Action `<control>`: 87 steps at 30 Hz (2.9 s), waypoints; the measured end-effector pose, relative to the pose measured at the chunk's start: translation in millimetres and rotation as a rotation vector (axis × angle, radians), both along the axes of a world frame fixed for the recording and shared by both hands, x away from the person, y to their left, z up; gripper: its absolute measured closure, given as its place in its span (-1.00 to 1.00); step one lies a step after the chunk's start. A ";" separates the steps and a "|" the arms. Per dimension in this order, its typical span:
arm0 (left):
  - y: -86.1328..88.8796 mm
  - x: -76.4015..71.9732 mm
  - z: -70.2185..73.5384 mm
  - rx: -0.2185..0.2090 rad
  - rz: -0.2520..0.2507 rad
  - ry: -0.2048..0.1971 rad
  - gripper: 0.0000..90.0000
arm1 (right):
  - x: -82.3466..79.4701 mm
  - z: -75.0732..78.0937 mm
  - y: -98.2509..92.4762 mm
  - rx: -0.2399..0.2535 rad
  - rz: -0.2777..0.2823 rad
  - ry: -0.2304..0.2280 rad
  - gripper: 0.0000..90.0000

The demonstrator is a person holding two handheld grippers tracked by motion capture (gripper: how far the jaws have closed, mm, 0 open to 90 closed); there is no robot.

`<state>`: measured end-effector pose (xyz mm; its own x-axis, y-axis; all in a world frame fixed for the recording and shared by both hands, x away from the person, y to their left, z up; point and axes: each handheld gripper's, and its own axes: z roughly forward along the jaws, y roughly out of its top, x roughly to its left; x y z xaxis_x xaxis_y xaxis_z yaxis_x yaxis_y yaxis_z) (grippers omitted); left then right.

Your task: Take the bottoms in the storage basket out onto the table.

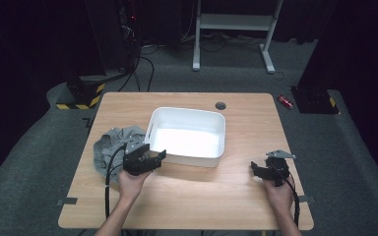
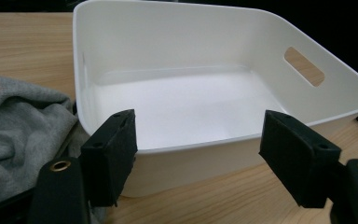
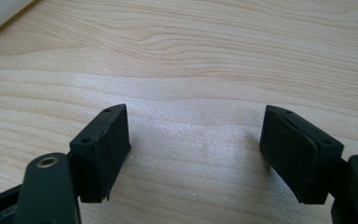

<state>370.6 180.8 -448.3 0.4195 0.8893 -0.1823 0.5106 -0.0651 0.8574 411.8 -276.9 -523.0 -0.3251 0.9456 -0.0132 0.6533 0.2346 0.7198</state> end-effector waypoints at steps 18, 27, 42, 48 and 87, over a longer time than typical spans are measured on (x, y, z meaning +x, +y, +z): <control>-13.6 -10.7 -9.6 0.024 -0.026 -0.012 -0.39 | 0.0 0.1 0.0 0.000 0.000 0.001 -0.47; -21.5 -15.6 -18.2 0.032 -0.039 -0.012 -0.39 | 0.0 0.1 -0.1 0.000 0.000 0.001 -0.47; -27.2 -19.5 -31.9 0.043 -0.049 0.011 -0.39 | 0.0 0.1 0.0 0.000 0.000 0.001 -0.47; -29.8 -19.6 -39.9 0.031 -0.047 0.033 -0.39 | 0.0 0.1 0.0 0.000 0.000 0.001 -0.47; -29.3 -3.2 -78.3 0.163 0.058 0.135 -0.34 | 0.0 0.1 0.0 0.000 0.000 0.001 -0.47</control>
